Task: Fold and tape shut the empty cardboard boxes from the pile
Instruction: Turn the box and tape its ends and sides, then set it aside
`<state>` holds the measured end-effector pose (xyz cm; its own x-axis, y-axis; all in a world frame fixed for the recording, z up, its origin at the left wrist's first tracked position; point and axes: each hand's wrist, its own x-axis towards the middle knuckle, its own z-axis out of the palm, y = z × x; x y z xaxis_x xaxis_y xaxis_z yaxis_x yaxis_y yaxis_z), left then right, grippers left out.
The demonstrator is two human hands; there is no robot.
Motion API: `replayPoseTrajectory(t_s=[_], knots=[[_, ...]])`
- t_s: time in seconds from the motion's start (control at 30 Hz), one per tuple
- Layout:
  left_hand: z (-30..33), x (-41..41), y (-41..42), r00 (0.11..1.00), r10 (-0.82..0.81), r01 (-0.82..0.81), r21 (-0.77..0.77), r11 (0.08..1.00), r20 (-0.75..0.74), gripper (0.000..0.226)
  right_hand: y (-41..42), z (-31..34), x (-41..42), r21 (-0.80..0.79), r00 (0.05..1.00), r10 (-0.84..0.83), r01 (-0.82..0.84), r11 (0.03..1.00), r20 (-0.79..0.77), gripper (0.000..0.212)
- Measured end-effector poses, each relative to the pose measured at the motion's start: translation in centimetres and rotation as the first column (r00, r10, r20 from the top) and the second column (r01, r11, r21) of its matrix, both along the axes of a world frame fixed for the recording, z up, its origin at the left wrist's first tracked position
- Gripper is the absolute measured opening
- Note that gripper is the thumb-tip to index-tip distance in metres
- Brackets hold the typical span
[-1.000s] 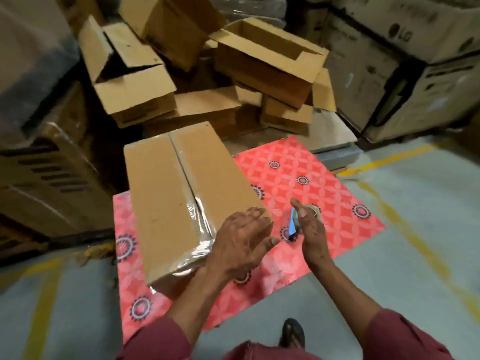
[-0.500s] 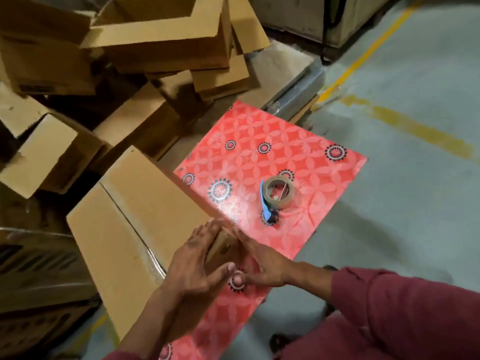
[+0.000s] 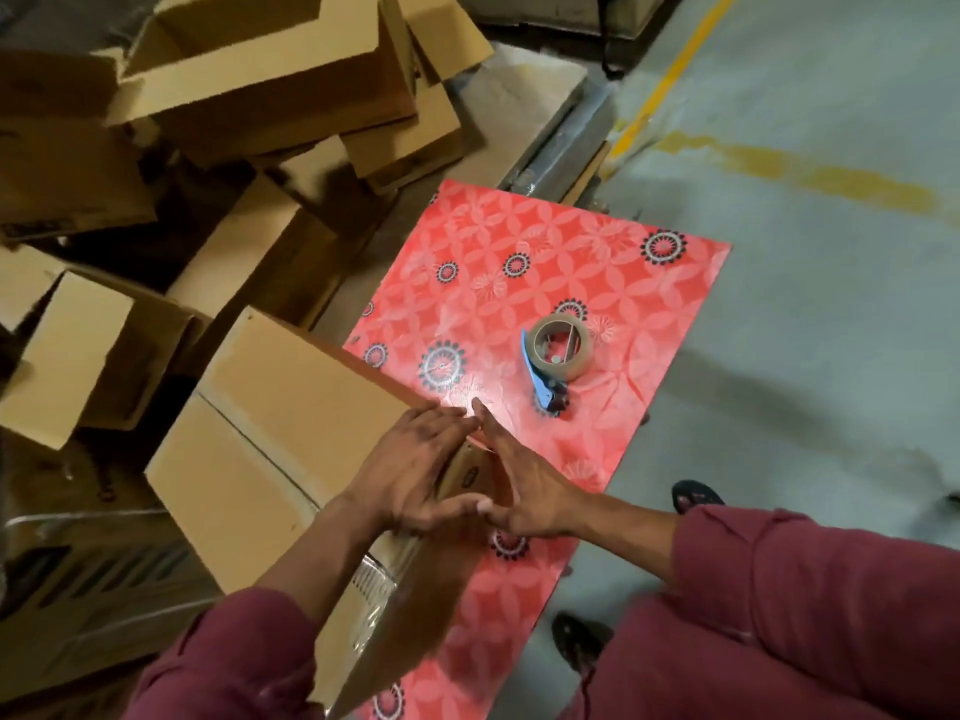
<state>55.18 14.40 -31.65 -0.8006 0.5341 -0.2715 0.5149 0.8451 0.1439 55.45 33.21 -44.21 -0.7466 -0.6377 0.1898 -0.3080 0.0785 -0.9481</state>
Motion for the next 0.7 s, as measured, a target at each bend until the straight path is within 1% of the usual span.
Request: replayPoseTrajectory(t_s=[0.07,0.17,0.3,0.37,0.47,0.5,0.53,0.57,0.6,0.63,0.67,0.7], knots=[[-0.7,-0.2,-0.4,1.000,0.001,0.001,0.093,0.996,-0.014,0.107,-0.7,-0.7,1.7,-0.015,0.995,-0.075,0.074,0.997,-0.065,0.117],[-1.5,-0.3,-0.7,0.998,-0.033,0.045,0.212,0.976,-0.058,0.112,-1.9,-2.0,4.3,0.015,0.969,-0.208,0.212,0.977,-0.134,0.120],[-2.3,-0.5,-1.3,0.997,-0.038,0.054,0.273,0.960,-0.064,0.115,-3.9,-3.2,7.3,0.073,0.930,-0.332,0.347,0.935,-0.159,0.116],[-2.4,-0.2,-1.2,0.998,-0.029,0.047,0.314,0.948,-0.063,0.117,-4.8,-2.9,8.4,0.081,0.914,-0.374,0.389,0.918,-0.155,0.112],[-2.2,0.2,-1.3,0.998,0.022,0.002,0.396,0.918,-0.055,0.122,-5.1,-2.4,9.8,0.014,0.923,-0.355,0.361,0.932,-0.146,0.111],[-2.1,0.3,-1.3,0.998,0.039,-0.012,0.414,0.910,-0.057,0.123,-4.8,-2.2,10.1,-0.013,0.928,-0.356,0.356,0.934,-0.110,0.108],[-2.1,0.4,-1.3,0.997,0.052,-0.023,0.428,0.904,-0.057,0.124,-4.3,-2.1,10.1,-0.047,0.927,-0.373,0.371,0.927,-0.048,0.100],[-2.1,0.4,-1.3,0.997,0.063,-0.033,0.442,0.896,-0.054,0.125,-3.7,-1.9,9.9,-0.087,0.913,-0.407,0.409,0.909,0.040,0.085],[-2.1,0.5,-1.3,0.996,0.072,-0.044,0.458,0.888,-0.045,0.126,-3.1,-1.1,9.6,-0.110,0.871,-0.464,0.483,0.869,0.158,0.066],[-2.0,0.6,-1.2,0.996,0.082,-0.057,0.474,0.879,-0.033,0.128,-2.5,0.0,9.0,-0.101,0.796,-0.529,0.576,0.811,0.293,0.050],[-1.9,0.7,-1.2,0.995,0.092,-0.069,0.489,0.870,-0.024,0.129,-2.1,1.4,8.0,-0.086,0.710,-0.571,0.654,0.752,0.412,0.040],[-1.8,0.8,-1.1,0.995,0.100,-0.076,0.501,0.862,-0.020,0.130,-1.8,2.6,6.8,-0.069,0.646,-0.584,0.697,0.714,0.491,0.038]])
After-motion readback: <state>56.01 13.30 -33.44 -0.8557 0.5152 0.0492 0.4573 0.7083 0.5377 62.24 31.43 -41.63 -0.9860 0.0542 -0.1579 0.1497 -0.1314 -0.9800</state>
